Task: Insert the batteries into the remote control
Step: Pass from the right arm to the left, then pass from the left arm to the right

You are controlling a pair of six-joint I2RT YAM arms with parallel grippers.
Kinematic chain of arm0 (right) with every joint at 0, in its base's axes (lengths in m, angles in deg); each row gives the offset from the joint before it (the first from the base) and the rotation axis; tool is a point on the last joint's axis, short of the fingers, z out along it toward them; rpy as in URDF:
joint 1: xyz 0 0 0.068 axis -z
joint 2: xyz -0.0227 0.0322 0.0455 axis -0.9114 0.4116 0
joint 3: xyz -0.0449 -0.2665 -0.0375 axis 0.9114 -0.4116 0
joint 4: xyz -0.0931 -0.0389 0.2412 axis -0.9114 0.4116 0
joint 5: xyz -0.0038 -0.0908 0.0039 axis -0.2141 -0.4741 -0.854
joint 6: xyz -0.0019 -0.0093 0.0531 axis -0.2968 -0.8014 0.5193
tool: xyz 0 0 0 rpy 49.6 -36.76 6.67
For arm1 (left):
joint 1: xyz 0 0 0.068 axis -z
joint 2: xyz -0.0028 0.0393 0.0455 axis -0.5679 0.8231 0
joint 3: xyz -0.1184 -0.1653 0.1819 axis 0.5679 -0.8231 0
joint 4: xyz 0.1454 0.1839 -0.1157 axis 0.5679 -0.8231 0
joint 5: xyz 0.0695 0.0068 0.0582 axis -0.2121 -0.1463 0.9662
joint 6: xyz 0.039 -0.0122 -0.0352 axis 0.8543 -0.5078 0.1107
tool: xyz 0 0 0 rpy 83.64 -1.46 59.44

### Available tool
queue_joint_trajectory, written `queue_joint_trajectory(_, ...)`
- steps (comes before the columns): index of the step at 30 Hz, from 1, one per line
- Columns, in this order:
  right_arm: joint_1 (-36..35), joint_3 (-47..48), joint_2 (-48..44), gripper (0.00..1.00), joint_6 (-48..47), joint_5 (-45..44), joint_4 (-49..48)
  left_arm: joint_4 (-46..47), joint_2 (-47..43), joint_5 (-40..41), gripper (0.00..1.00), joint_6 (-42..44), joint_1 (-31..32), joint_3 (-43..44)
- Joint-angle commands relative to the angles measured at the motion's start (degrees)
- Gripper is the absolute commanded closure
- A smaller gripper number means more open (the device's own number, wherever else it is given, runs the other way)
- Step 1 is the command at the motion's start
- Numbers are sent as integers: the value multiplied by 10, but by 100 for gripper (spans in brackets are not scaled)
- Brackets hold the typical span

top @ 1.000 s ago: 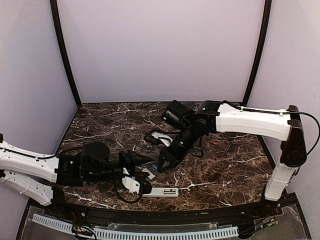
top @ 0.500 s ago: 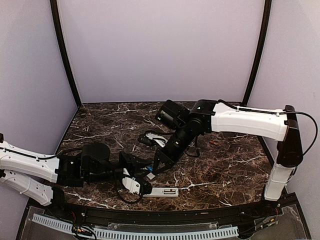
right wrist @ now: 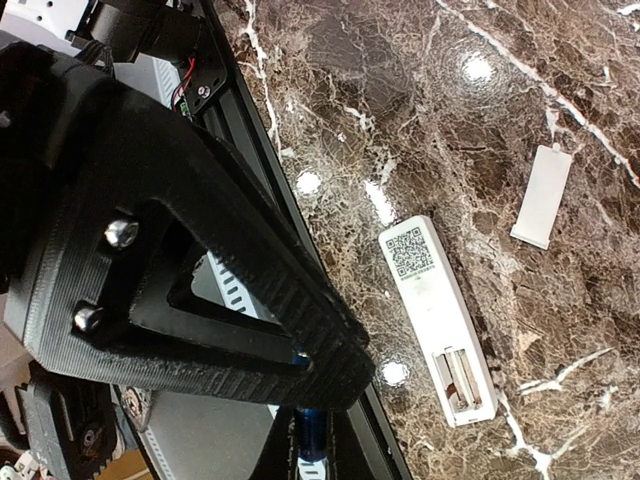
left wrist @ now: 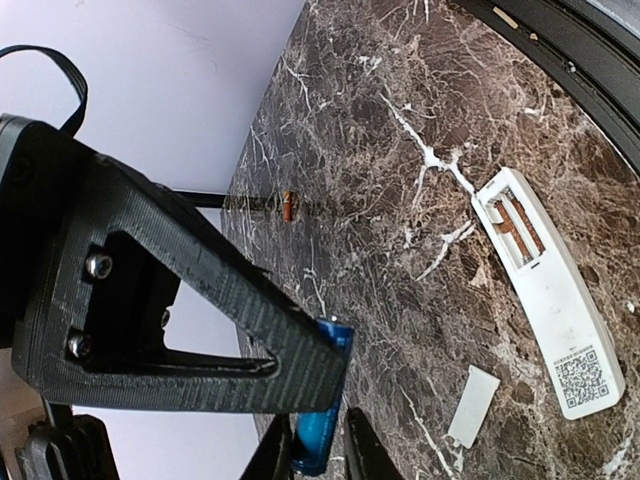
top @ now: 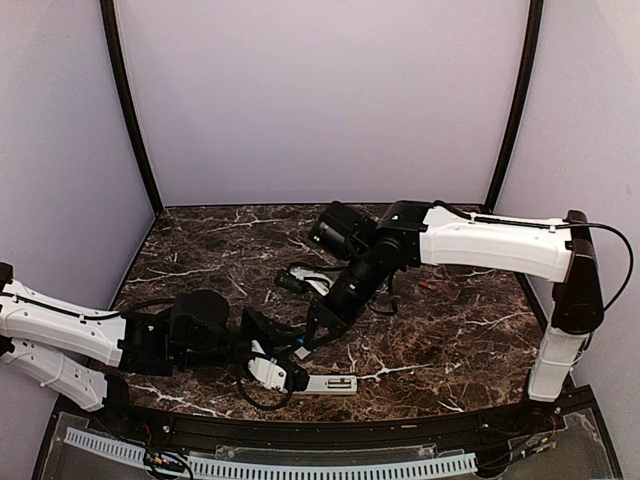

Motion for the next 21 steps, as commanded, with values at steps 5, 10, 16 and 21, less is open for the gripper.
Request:
queue_joint_trajectory(5, -5, 10, -1, 100, 4, -5, -17, 8, -9, 6, 100, -24, 7, 8)
queue_joint_trajectory(10, -5, 4, -23, 86, 13, -40, -34, 6, -11, 22, 100, -79, 7, 10)
queue_joint_trajectory(16, 2, -128, -143, 42, 122, -125, -178, -78, 1, 20, 100, -303, 7, 48)
queue_joint_trajectory(21, 1, -268, -225, 39, 244, -128, -361, -108, 9, -22, 100, -400, 5, 63)
